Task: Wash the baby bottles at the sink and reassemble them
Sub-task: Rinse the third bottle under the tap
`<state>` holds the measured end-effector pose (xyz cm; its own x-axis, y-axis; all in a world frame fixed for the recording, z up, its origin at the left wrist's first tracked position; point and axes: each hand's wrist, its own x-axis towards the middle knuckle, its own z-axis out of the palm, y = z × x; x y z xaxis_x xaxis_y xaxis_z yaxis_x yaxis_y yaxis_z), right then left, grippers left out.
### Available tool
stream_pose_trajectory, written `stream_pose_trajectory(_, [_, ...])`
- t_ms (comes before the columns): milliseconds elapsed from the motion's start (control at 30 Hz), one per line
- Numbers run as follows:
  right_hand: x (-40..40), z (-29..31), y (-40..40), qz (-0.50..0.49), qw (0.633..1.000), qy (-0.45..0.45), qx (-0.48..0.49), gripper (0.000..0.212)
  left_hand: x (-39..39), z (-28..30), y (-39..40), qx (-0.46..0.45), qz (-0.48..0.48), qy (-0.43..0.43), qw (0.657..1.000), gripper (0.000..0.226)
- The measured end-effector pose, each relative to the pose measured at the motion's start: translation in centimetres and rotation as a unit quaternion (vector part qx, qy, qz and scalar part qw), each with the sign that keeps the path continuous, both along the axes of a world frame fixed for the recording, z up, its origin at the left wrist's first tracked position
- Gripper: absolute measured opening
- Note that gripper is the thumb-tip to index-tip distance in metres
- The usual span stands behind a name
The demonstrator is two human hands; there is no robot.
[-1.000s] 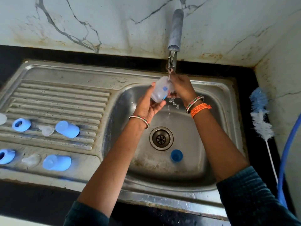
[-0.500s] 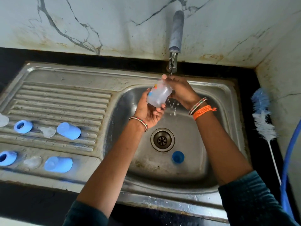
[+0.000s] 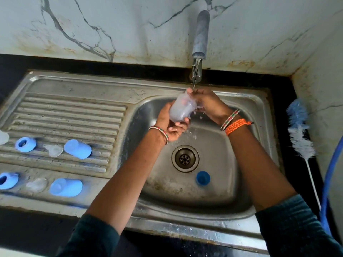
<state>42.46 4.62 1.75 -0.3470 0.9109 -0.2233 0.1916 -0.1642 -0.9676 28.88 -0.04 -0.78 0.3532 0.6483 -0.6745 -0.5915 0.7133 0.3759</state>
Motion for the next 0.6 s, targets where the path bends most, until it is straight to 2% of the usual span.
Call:
stream_pose_trajectory(33, [0.2, 0.1, -0.1, 0.023, 0.999, 0.03, -0.023, 0.026, -0.3, -0.3, 0.1, -0.014, -0.009, -0.013, 1.0, 0.053])
stream_pose_trajectory(100, [0.5, -0.3, -0.1, -0.008, 0.999, 0.048, -0.017, 0.02, -0.2, -0.1, 0.1, -0.03, -0.01, -0.02, 0.999, 0.054])
stream_pose_trajectory(133, [0.4, -0.5, -0.1, -0.054, 0.998, 0.039, -0.004, 0.02, 0.2, 0.2, 0.2, -0.026, 0.009, -0.008, 1.0, 0.053])
stream_pose_trajectory(233, [-0.3, -1.5, 0.1, -0.183, 0.98, -0.059, 0.054, 0.045, 2.1, 0.8, 0.2, 0.025, 0.105, 0.074, 0.991, 0.037])
stream_pose_trajectory(300, [-0.6, -1.9, 0.3, -0.209, 0.97, -0.102, 0.073, 0.054, 3.1, 0.5, 0.0, 0.058, 0.139, 0.135, 0.979, 0.03])
stream_pose_trajectory(367, [-0.7, -1.8, 0.2, -0.185, 0.974, -0.096, 0.088, 0.05, 3.0, 0.6, -0.2, 0.069, 0.113, 0.155, 0.979, 0.04])
stream_pose_trajectory(433, [-0.8, -1.3, 0.0, -0.125, 0.99, 0.005, 0.066, 0.03, 2.0, 0.6, -0.2, 0.042, 0.051, 0.073, 0.995, 0.052])
stream_pose_trajectory(500, [-0.8, -0.7, -0.3, -0.074, 0.983, 0.169, 0.013, 0.011, 0.9, 0.7, -0.1, 0.001, -0.009, -0.03, 1.0, 0.058])
stream_pose_trajectory(567, [-0.8, -0.3, -0.5, -0.05, 0.95, 0.305, -0.039, 0.022, 0.6, 0.5, -0.2, -0.004, -0.051, -0.073, 0.996, 0.064])
stream_pose_trajectory(600, [-1.1, -0.2, -0.5, -0.055, 0.937, 0.341, -0.056, 0.027, 0.8, 0.4, -0.2, -0.003, -0.059, -0.081, 0.995, 0.065])
